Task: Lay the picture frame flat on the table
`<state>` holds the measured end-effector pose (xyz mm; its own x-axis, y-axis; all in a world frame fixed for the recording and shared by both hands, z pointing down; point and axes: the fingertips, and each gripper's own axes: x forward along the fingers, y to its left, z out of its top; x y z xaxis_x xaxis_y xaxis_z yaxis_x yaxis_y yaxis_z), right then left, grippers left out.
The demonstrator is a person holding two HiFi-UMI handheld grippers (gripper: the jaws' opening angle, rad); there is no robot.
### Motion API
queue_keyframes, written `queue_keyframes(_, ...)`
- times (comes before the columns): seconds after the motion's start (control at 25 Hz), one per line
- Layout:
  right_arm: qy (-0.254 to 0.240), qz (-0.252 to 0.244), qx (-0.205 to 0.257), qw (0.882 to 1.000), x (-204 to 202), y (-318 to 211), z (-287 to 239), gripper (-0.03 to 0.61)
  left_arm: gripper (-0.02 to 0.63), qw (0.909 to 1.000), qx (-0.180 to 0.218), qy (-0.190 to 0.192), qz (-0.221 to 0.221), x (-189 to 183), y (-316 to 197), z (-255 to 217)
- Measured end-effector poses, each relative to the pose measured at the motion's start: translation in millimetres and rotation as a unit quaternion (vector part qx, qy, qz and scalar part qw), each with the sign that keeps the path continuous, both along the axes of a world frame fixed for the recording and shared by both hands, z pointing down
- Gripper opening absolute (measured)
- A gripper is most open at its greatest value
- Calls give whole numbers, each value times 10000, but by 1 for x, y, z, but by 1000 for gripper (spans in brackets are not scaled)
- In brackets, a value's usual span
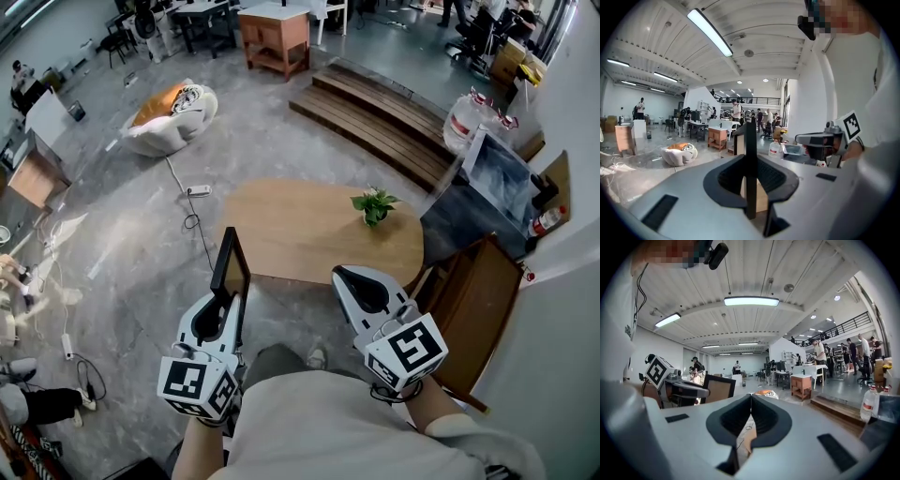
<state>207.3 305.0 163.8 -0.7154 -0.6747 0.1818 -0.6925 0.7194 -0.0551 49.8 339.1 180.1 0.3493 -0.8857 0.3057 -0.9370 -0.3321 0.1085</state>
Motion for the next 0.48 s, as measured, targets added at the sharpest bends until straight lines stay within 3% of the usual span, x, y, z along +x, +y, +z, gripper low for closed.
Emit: queue_keyframes(0.48, 74, -3, -2, 10000, 11, -24, 18, -3, 67, 9997, -27, 223, 10, 12, -25, 14)
